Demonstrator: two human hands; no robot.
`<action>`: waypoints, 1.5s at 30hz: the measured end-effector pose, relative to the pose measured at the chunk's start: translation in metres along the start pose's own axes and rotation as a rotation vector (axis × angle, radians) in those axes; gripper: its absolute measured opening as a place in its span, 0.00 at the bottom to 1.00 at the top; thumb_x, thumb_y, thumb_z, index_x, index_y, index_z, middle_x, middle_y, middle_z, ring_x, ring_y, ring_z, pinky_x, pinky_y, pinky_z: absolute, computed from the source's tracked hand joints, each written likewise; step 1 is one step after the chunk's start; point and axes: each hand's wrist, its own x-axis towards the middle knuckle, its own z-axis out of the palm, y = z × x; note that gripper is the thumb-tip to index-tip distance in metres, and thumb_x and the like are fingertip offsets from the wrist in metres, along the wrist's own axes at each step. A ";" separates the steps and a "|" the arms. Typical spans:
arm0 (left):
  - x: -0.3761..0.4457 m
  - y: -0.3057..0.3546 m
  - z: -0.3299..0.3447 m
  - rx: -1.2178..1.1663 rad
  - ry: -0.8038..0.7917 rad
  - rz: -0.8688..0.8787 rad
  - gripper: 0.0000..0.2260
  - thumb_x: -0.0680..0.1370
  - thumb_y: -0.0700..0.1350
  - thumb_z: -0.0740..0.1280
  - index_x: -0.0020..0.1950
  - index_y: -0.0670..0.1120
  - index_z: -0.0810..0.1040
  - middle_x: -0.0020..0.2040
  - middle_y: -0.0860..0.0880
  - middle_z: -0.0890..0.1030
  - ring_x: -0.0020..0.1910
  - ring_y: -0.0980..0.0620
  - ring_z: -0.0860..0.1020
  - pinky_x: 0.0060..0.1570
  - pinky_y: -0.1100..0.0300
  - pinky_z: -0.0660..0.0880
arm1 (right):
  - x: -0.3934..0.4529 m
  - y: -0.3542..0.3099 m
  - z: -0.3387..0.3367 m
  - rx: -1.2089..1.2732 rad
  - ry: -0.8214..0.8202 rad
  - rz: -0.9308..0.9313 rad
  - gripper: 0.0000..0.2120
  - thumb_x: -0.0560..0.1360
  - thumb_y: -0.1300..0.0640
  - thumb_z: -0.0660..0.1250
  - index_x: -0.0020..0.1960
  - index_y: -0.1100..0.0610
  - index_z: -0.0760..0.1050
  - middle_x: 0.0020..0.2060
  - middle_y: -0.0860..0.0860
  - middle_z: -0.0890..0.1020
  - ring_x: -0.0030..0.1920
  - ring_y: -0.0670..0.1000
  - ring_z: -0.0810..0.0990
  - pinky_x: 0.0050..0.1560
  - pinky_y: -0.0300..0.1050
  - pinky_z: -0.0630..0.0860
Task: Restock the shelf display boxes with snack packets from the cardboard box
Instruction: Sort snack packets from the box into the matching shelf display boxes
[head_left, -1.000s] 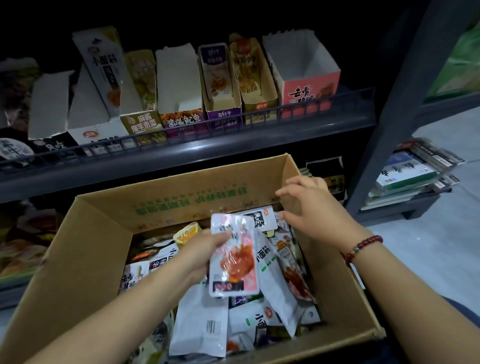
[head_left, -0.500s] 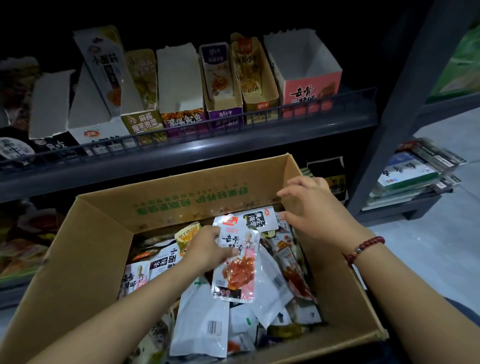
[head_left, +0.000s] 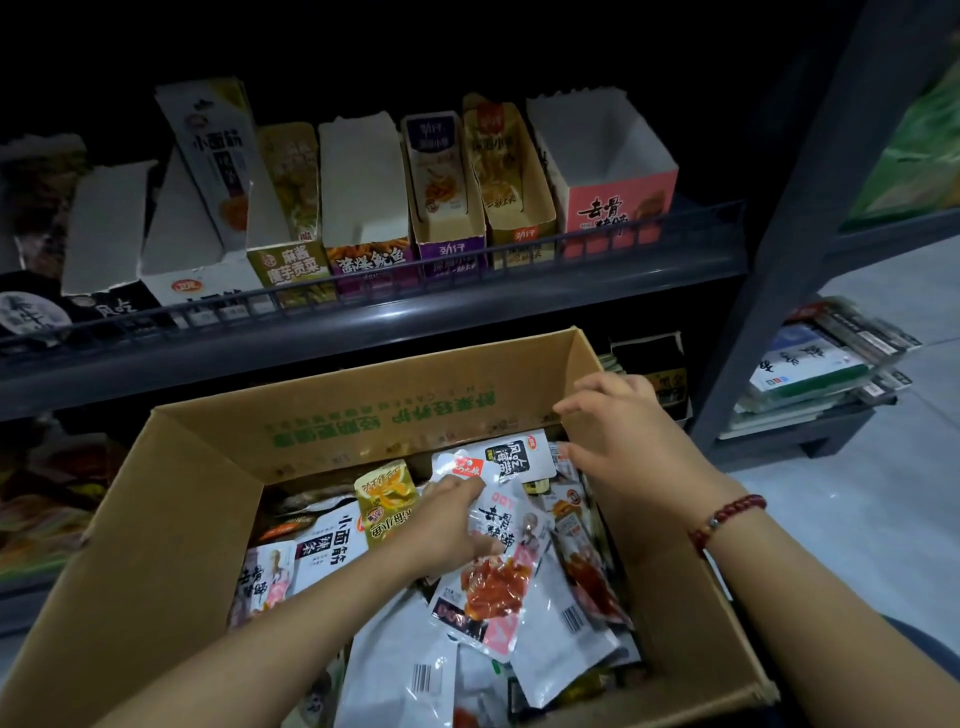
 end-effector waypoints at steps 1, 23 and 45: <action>0.001 0.002 0.000 -0.010 -0.010 0.009 0.31 0.75 0.56 0.71 0.72 0.47 0.63 0.68 0.46 0.67 0.69 0.46 0.63 0.67 0.52 0.65 | 0.000 0.000 0.000 -0.003 0.001 -0.003 0.20 0.76 0.49 0.67 0.67 0.48 0.71 0.68 0.45 0.66 0.69 0.48 0.57 0.65 0.43 0.64; -0.056 0.009 -0.079 -0.758 0.377 -0.008 0.13 0.68 0.35 0.77 0.46 0.44 0.77 0.43 0.47 0.86 0.39 0.46 0.85 0.41 0.47 0.82 | 0.002 -0.012 -0.006 -0.151 -0.091 0.008 0.23 0.75 0.35 0.59 0.68 0.39 0.68 0.72 0.46 0.65 0.75 0.54 0.54 0.73 0.54 0.40; -0.113 0.015 -0.078 -1.125 0.661 0.060 0.13 0.68 0.39 0.77 0.49 0.45 0.78 0.42 0.47 0.86 0.39 0.45 0.84 0.40 0.48 0.82 | -0.010 -0.083 0.003 0.329 -0.073 -0.034 0.24 0.61 0.35 0.74 0.46 0.46 0.68 0.46 0.44 0.78 0.44 0.43 0.78 0.39 0.41 0.74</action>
